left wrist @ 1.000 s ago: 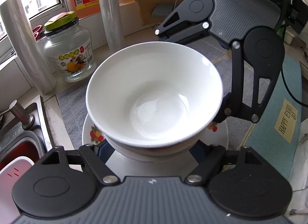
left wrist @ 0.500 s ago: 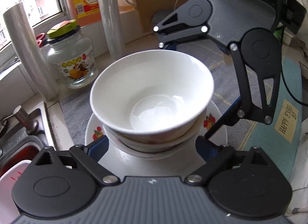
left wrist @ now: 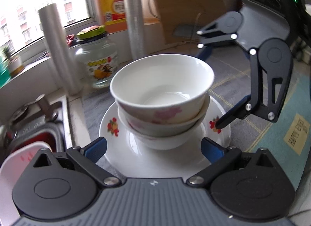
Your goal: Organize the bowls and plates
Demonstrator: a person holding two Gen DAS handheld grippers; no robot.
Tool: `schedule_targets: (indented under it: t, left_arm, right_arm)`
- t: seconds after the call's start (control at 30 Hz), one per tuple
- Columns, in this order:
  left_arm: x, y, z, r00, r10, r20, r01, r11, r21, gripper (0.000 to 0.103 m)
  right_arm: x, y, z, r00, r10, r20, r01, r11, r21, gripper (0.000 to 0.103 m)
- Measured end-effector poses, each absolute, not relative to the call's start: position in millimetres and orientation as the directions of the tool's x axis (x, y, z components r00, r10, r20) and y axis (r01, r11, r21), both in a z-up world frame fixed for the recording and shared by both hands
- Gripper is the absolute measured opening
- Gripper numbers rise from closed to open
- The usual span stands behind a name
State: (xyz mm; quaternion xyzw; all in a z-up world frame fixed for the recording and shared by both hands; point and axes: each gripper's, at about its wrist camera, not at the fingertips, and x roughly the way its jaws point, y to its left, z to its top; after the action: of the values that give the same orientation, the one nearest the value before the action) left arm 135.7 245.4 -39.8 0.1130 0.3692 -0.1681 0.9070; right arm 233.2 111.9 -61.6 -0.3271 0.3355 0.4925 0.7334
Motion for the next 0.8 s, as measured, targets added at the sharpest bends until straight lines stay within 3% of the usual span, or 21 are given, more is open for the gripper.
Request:
schedule_targets:
  t: [0.37,0.5,0.8]
  left_arm:
    - [82.8,215.2,-17.1,0.736,-0.001,-0.678,0.000,1.000,-0.001,0.102]
    - [64.6,184.8,-7.0,0.688,0.119,-0.716,-0.147,0.989,0.022,0.102]
    - [12.0,121.9,30.9,0.678,0.229,-0.699,-0.328,0.944,-0.009,0.102]
  right_arm:
    - [196.5,76.6,-62.8,0.425,0.401,-0.811,-0.764,0.640,-0.084,0.103]
    - [179.0,55.0,-63.2,0.437,0.374,-0.818,-0.670,0.742,-0.019,0.103]
    - [125.1,4.5,-45.1,0.474,0.348,-0.809,-0.532,0.845,0.052,0.103]
